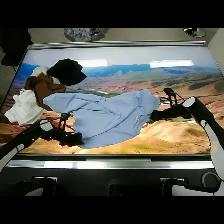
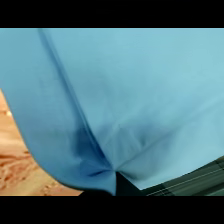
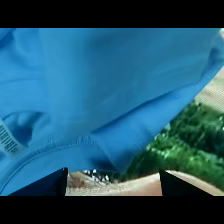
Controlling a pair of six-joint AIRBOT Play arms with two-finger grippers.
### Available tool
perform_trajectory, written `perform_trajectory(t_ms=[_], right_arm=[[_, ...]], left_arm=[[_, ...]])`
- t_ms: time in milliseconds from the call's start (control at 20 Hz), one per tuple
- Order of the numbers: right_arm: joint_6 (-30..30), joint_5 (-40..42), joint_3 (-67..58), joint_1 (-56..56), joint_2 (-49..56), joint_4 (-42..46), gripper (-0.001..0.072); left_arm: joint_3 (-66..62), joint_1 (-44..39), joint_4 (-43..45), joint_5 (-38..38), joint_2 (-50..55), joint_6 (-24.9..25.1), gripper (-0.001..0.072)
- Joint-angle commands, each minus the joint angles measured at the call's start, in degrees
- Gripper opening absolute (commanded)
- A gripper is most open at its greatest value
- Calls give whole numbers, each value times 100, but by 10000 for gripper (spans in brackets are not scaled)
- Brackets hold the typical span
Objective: Fold the shirts.
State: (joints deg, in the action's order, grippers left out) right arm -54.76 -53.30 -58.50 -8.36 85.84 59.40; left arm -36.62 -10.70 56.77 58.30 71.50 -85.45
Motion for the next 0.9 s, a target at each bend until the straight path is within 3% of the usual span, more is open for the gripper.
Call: perform_trajectory(t_ms=[0,100,150,200,250,450,600,850], right_arm=[[28,415,0,4,361,-745,582],[212,372,0,4,555,-1220,522],[208,374,0,4,586,-1274,378],[208,372,-15,4,581,-1266,94],[227,297,-76,-2,581,-1266,43],[1034,-675,-968,-2,166,-890,42],[1064,-503,-2181,-2,-920,-179,42],[984,907,-4201,-2,-3071,570,42]], left_arm=[[-42,-9,-131,164,-144,136,30],[-48,-9,-133,162,-149,149,30],[-70,-9,-133,164,-151,149,30],[-125,-9,-131,168,-162,153,30],[-214,-2,-131,168,-181,175,30],[-1379,2,-90,208,-680,498,29],[-3392,7,527,26,-1458,474,28],[-7434,459,1547,-1519,-1897,-691,28]])
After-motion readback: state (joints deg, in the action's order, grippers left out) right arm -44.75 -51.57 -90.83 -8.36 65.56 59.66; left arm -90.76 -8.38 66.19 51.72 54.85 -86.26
